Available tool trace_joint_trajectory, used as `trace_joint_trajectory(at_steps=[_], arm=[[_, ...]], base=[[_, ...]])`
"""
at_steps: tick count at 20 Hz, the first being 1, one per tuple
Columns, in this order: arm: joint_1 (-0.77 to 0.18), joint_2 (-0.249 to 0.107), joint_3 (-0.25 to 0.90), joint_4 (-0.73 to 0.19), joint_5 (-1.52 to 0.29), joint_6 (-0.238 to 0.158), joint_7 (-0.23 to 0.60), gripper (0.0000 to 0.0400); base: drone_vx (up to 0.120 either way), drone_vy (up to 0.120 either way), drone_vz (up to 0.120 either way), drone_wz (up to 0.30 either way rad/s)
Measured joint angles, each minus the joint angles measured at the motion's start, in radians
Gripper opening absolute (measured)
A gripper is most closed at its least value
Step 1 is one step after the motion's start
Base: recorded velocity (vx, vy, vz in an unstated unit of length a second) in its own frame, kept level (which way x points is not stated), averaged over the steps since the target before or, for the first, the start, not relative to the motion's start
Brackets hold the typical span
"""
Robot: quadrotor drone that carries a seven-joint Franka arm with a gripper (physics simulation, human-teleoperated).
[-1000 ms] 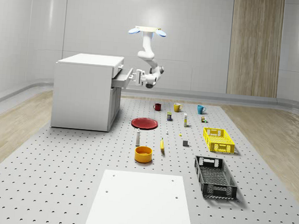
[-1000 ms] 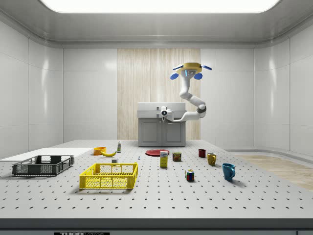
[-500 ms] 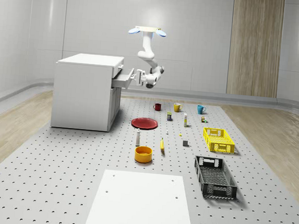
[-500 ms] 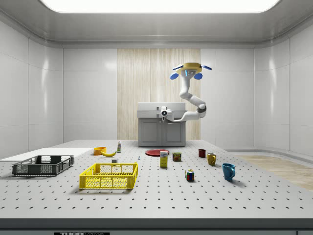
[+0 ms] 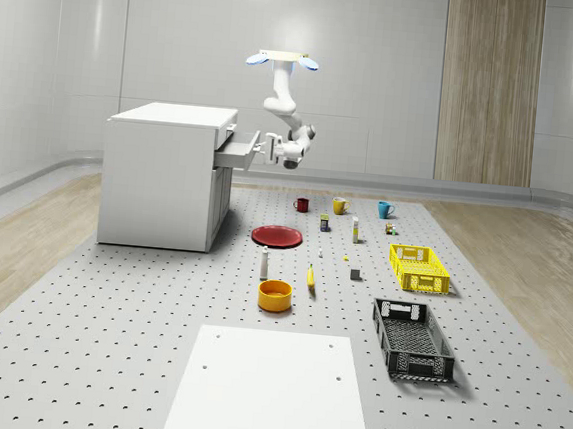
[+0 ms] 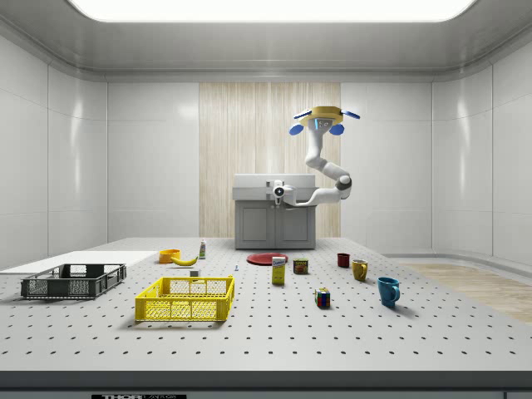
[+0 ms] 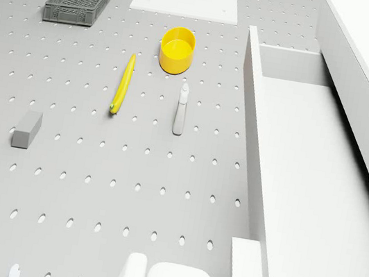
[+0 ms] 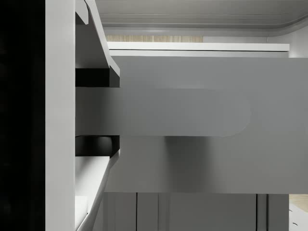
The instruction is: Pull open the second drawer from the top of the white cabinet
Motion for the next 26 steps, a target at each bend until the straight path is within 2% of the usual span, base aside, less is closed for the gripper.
trace_joint_trajectory(at_steps=[4, 5, 6, 7, 12, 16, 21, 22, 24, 26], arm=[[-0.001, -0.009, -0.031, 0.014, -0.033, -0.021, 0.018, 0.0119], [0.002, -0.017, -0.035, 0.018, -0.046, -0.022, 0.046, 0.0135], [0.002, -0.007, -0.046, 0.014, -0.046, -0.025, -0.013, 0.0144], [0.001, -0.008, -0.05, 0.017, -0.052, -0.03, -0.007, 0.0144], [0.0, -0.021, -0.089, 0.042, -0.088, -0.062, 0.023, 0.0113], [0.003, -0.03, -0.123, 0.063, -0.121, -0.087, 0.041, 0.0107], [0.012, -0.042, -0.15, 0.079, -0.148, -0.1, 0.055, 0.0102], [0.014, -0.044, -0.155, 0.082, -0.154, -0.102, 0.058, 0.0117], [0.018, -0.049, -0.164, 0.087, -0.163, -0.105, 0.063, 0.0189], [0.023, -0.053, -0.17, 0.09, -0.17, -0.106, 0.067, 0.0233]], base=[[0.0, 0.0, 0.0, 0.0], [0.0, 0.0, 0.0, 0.0], [0.0, 0.0, 0.0, 0.0], [0.0, 0.0, 0.0, 0.0], [0.0, 0.0, 0.0, 0.0], [0.0, 0.0, 0.0, 0.0], [0.0, 0.0, 0.0, 0.0], [0.0, 0.0, 0.0, 0.0], [0.0, 0.0, 0.0, 0.0], [0.0, 0.0, 0.0, 0.0]])
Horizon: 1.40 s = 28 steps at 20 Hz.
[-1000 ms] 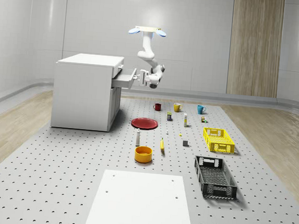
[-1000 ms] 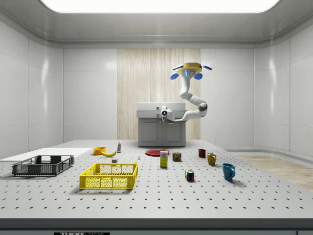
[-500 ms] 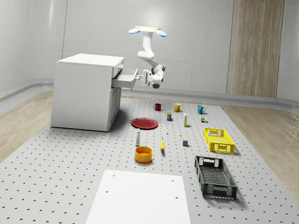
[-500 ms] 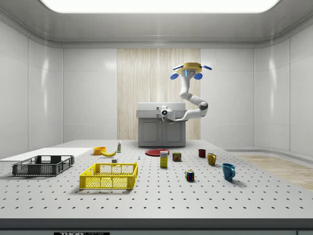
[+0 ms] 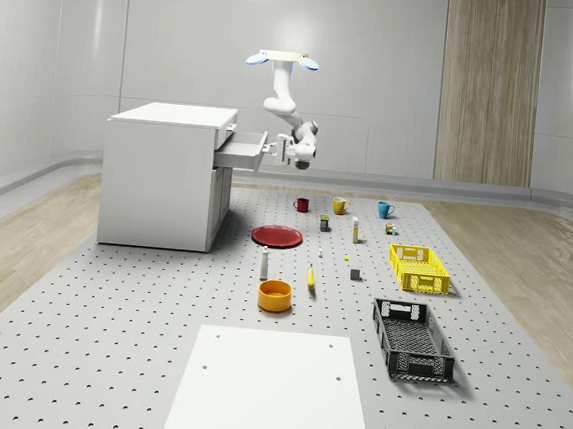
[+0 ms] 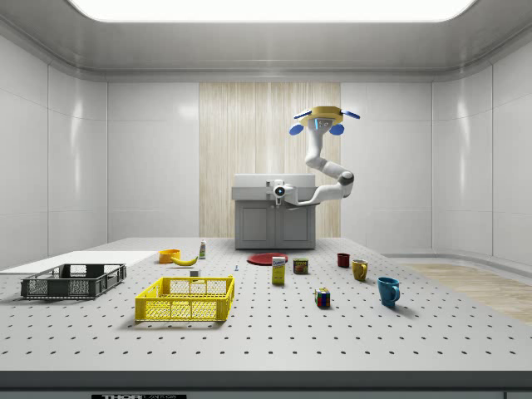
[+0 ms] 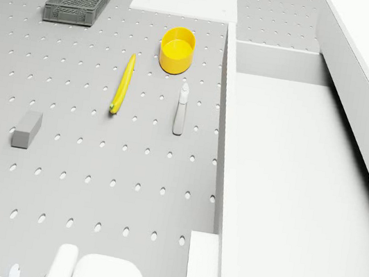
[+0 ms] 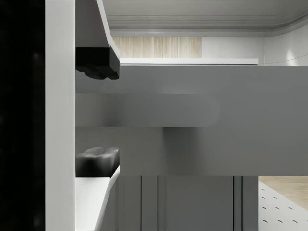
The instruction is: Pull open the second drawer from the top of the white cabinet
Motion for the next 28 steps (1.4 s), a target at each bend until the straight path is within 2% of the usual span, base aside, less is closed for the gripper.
trace_joint_trajectory(at_steps=[3, 8, 22, 23, 28], arm=[[0.006, -0.007, -0.006, 0.002, -0.009, 0.002, 0.006, 0.0268], [0.016, -0.018, -0.013, 0.003, -0.02, 0.009, 0.014, 0.0291], [0.04, -0.045, -0.022, 0.001, -0.043, 0.031, 0.028, 0.0297], [0.048, -0.059, -0.021, 0.003, -0.053, 0.039, 0.068, 0.0298], [0.059, -0.068, -0.027, -0.001, -0.062, 0.049, 0.059, 0.0301]], base=[[0.0, 0.0, 0.0, 0.0], [0.0, 0.0, 0.0, 0.0], [0.0, 0.0, 0.0, 0.0], [0.0, 0.0, 0.0, 0.0], [0.0, 0.0, 0.0, 0.0]])
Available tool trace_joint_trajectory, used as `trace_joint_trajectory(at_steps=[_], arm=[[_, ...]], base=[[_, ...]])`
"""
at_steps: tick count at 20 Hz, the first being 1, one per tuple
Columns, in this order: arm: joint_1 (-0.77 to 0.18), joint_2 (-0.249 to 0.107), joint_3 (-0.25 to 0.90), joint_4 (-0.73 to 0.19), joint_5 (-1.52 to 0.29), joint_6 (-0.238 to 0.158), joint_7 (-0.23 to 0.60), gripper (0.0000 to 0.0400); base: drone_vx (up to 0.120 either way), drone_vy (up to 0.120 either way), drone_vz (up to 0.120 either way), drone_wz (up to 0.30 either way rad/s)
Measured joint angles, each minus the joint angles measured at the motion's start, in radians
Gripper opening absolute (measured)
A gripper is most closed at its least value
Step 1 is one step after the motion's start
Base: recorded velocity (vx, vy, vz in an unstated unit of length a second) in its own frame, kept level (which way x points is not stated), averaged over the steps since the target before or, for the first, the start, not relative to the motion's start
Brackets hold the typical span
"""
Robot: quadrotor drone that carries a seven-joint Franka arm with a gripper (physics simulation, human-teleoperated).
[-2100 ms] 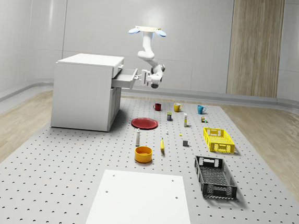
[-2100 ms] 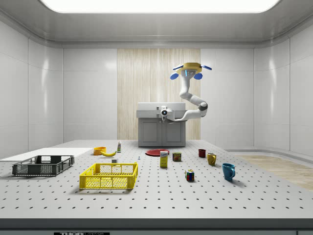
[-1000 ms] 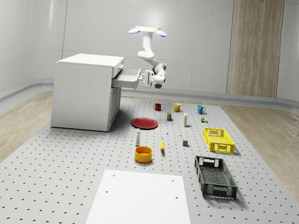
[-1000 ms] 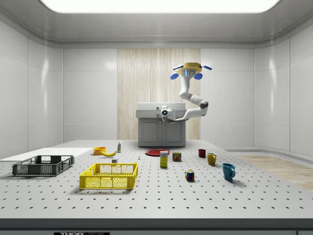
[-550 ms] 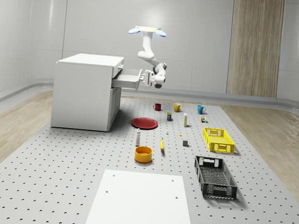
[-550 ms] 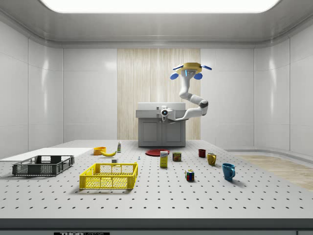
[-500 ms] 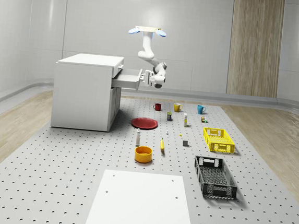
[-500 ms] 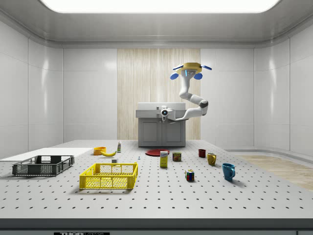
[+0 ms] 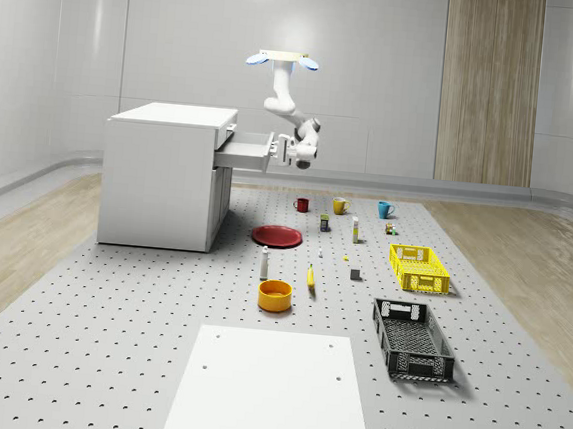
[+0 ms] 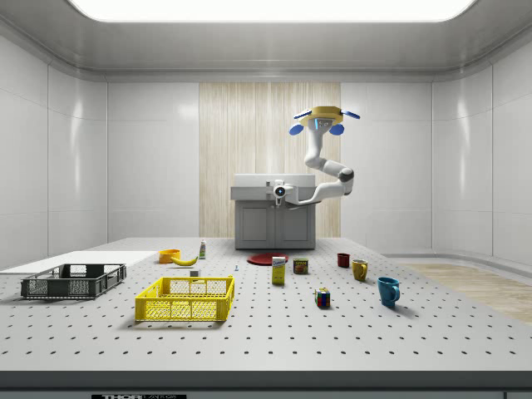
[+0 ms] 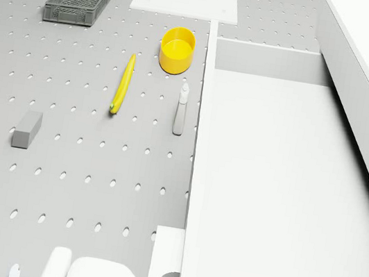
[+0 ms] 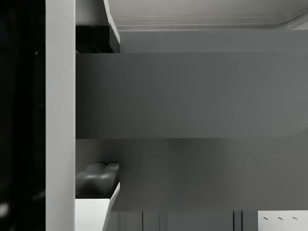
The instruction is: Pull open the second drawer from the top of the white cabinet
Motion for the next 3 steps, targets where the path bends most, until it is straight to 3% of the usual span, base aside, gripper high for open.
trace_joint_trajectory(at_steps=[3], arm=[[0.003, -0.003, -0.002, -0.001, -0.003, 0.003, -0.001, 0.03]], base=[[0.0, 0.0, 0.0, 0.0]])
